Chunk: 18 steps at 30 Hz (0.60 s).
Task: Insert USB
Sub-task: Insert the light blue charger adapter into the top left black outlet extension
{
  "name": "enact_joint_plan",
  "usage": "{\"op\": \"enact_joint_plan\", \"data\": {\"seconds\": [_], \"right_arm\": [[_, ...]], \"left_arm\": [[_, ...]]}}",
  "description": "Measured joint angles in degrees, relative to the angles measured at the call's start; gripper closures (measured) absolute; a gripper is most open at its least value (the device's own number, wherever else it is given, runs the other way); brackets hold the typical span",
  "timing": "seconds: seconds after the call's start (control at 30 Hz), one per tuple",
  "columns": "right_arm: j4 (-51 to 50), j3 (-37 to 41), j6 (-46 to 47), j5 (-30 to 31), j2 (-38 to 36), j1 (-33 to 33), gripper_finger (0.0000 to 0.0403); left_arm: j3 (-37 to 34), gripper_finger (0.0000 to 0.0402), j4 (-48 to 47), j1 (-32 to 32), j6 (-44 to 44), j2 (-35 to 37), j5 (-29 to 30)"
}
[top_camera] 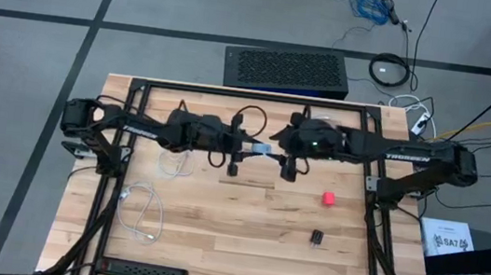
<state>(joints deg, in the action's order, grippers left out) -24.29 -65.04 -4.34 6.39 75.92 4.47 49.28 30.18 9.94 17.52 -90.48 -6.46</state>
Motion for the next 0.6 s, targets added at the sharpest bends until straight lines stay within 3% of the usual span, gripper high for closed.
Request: {"op": "enact_joint_plan", "data": {"seconds": [0.3,0.4,0.53,0.6], "right_arm": [[-9.9,-11.0,-0.5,1.4,9.8,-0.5,0.0197],[-11.1,-13.0,-0.7,1.2,11.1,-0.5,0.0239],[-11.8,-13.4,-0.1,0.9,11.2,-0.1,0.0331],[-11.8,-13.4,0.0,0.8,11.0,0.0,0.0332]], "left_arm": [[0.0,0.0276,-0.1,0.6,-0.8,0.0,-1.8],[0.0,0.0276,-1.1,0.6,-0.9,0.0,-1.9],[0.0,0.0276,-1.6,0.7,-1.2,0.1,-2.1],[0.0,0.0276,-1.3,0.7,-1.2,0.1,-2.2]]}}
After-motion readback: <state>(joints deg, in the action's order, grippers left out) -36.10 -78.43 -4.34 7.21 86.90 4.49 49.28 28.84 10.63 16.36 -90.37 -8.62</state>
